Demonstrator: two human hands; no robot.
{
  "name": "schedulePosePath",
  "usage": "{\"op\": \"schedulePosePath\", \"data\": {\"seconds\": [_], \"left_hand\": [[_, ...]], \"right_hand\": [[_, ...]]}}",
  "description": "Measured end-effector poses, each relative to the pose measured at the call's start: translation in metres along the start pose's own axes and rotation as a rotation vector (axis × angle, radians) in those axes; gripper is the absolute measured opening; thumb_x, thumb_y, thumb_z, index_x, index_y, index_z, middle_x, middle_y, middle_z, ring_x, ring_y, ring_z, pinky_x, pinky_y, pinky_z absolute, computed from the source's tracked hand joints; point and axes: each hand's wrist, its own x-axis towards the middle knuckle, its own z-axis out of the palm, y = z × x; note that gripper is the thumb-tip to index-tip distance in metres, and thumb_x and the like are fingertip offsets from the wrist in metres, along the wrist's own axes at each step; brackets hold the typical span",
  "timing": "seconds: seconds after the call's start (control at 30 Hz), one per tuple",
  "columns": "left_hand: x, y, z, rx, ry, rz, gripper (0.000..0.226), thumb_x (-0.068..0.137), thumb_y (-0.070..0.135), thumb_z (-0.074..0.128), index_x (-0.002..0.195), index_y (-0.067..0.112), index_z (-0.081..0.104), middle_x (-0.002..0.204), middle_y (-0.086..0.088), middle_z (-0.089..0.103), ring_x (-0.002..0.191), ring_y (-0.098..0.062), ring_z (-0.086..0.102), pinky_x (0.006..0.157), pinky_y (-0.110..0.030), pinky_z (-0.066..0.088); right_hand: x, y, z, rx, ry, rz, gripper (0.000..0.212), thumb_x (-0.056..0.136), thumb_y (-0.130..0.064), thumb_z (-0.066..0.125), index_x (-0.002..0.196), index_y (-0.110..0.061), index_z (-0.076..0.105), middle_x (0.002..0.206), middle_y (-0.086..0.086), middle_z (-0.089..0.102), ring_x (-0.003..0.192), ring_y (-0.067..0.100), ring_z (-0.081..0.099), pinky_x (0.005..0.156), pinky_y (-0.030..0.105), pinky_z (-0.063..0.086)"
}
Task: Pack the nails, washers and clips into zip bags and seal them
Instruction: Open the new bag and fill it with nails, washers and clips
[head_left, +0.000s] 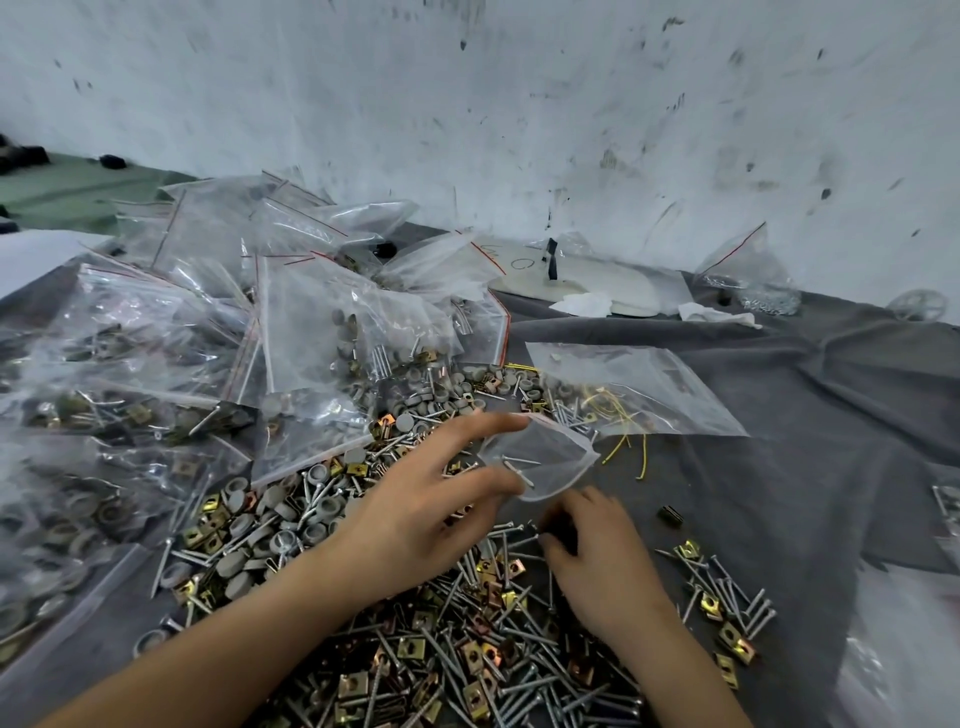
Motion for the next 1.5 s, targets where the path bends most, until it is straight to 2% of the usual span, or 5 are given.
{"op": "schedulePosePath", "data": {"seconds": [0.53,0.7,0.9,1.13,1.5], "left_hand": [[-0.001,-0.003,0.003,0.016,0.026,0.007,0.015,0.095,0.015,0.052,0.095,0.007,0.065,0.133,-0.011,0.049,0.124,-0.02,0.051,0.103,-0.032,0.043],[-0.001,-0.005,0.001,0.022,0.1,-0.025,0.01,0.096,0.015,0.052,0.102,0.012,0.06,0.137,-0.007,0.045,0.128,-0.012,0.045,0.102,-0.026,0.043],[-0.004,-0.006,0.002,0.067,0.044,-0.044,0.011,0.096,0.018,0.052,0.105,0.014,0.057,0.14,-0.009,0.044,0.13,-0.021,0.045,0.108,-0.045,0.039],[-0.008,-0.003,0.008,0.033,-0.106,0.038,0.017,0.098,0.017,0.05,0.107,0.01,0.062,0.136,-0.018,0.048,0.128,-0.028,0.047,0.11,-0.046,0.037],[-0.007,-0.001,0.008,0.022,-0.038,0.057,0.015,0.095,0.013,0.054,0.106,0.008,0.064,0.123,-0.019,0.054,0.122,-0.022,0.05,0.113,-0.042,0.032]], "right_hand": [[-0.006,-0.009,-0.007,0.239,0.204,-0.264,0.035,0.079,-0.005,0.066,0.112,-0.018,0.065,0.11,-0.007,0.058,0.097,0.007,0.056,0.083,0.022,0.047],[-0.015,-0.019,-0.016,0.247,0.296,-0.474,0.02,0.074,-0.004,0.067,0.09,-0.015,0.065,0.081,-0.008,0.063,0.073,0.005,0.059,0.065,0.02,0.049],[-0.026,-0.026,-0.027,0.184,0.681,-0.649,0.004,0.082,-0.009,0.06,0.085,-0.007,0.061,0.075,-0.002,0.06,0.068,0.003,0.053,0.066,0.01,0.046],[-0.02,-0.023,-0.022,0.046,0.724,-0.503,0.008,0.081,-0.007,0.066,0.085,-0.002,0.07,0.087,0.007,0.065,0.075,0.015,0.063,0.072,0.022,0.051],[-0.018,-0.02,-0.022,0.418,0.864,-0.308,0.022,0.092,-0.018,0.047,0.102,-0.008,0.065,0.099,0.001,0.056,0.072,0.0,0.05,0.067,0.006,0.037]]}}
